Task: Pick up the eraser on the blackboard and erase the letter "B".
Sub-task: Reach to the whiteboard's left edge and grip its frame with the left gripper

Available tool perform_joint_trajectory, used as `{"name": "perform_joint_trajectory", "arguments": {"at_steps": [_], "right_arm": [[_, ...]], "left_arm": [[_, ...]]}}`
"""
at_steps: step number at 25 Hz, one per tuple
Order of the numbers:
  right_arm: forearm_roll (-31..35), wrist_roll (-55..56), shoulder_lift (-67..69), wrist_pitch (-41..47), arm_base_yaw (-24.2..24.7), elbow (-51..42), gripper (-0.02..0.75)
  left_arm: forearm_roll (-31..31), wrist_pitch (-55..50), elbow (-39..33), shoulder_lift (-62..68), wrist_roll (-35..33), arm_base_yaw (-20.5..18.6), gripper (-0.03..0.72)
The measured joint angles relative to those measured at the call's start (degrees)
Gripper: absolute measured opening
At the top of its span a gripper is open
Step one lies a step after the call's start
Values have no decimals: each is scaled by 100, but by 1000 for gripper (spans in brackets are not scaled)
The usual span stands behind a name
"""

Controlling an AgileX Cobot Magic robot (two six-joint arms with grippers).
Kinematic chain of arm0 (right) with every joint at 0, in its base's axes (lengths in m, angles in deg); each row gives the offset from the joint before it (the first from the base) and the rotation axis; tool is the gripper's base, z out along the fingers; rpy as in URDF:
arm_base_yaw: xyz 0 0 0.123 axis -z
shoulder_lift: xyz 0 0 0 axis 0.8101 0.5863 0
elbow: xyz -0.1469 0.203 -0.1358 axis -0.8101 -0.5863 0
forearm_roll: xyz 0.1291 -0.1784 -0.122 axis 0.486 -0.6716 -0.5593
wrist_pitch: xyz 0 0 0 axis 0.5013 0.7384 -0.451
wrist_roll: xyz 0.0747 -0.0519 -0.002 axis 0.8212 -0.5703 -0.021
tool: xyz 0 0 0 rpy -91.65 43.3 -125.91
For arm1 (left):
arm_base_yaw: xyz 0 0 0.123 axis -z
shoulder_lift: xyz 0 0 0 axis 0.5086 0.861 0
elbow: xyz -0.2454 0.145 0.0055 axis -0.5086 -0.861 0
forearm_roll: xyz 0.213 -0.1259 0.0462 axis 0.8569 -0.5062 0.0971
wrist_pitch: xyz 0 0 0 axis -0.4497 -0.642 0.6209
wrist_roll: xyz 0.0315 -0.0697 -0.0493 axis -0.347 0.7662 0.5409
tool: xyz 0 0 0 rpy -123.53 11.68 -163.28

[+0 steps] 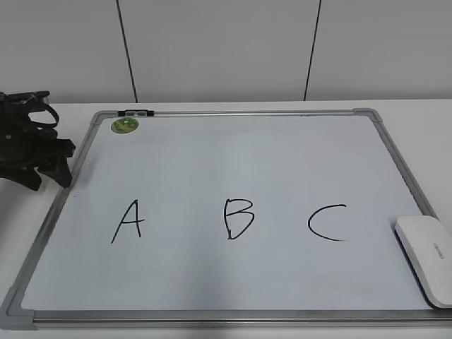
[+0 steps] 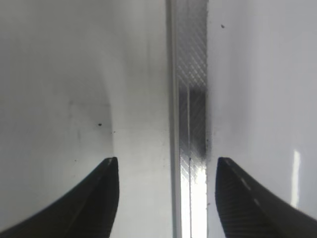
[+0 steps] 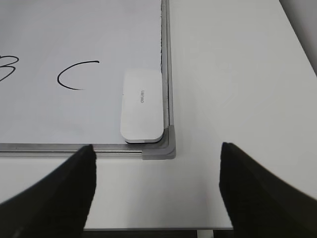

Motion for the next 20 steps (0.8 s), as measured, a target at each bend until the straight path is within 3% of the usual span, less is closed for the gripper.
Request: {"name": "perform_joint_trajectory", "arguments": {"at_steps": [11,20], "right_arm": [[0,0,0,0,0,0,573],[0,0,0,0,0,0,573]], "left_arm": [[-8,-84,94,152,9,114,337],[-8,-97,94,152,9,114,295]]}}
